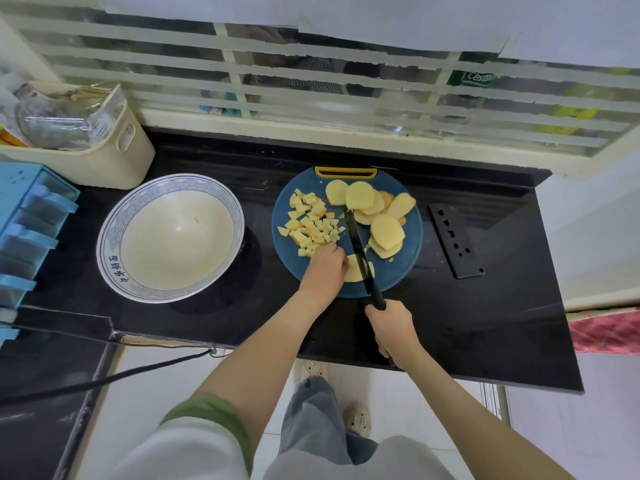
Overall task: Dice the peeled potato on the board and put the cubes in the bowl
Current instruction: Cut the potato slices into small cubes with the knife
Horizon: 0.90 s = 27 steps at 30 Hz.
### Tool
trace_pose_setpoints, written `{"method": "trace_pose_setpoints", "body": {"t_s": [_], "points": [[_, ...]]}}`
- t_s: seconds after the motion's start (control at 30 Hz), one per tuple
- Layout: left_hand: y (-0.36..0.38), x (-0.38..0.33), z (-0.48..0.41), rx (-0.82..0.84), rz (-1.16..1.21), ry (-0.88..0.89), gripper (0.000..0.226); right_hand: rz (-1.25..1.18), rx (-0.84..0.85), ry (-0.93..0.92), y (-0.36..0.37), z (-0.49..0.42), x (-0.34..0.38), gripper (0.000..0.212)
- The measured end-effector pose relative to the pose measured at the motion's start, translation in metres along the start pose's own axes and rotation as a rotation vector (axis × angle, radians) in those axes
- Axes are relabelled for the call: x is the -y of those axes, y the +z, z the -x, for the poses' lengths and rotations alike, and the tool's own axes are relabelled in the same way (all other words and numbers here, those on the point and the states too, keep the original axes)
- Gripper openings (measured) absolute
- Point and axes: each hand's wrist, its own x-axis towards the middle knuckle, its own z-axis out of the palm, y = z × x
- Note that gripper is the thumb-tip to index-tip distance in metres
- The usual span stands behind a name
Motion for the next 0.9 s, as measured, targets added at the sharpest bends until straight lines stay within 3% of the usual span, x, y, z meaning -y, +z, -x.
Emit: {"method": "trace_pose_setpoints", "body": {"t_s": [0.5,0.7,0.9], "points": [[-0.003,0.004,0.002,-0.004,0.037,0.113,0.011,0.093,-0.007,0.168,0.009,-0.016,0.005,0.013],[-0.005,0.005,0.007,-0.018,-0.001,0.151,0.006,-0.087,0.02,0.093,0.002,-0.015,0.011,0.01],[-0.01,0.008,0.021,0.069,0.031,-0.016,0.055,-0.082,-0.028,0.034,-0.001,0.002,0.008,0.017]]}}
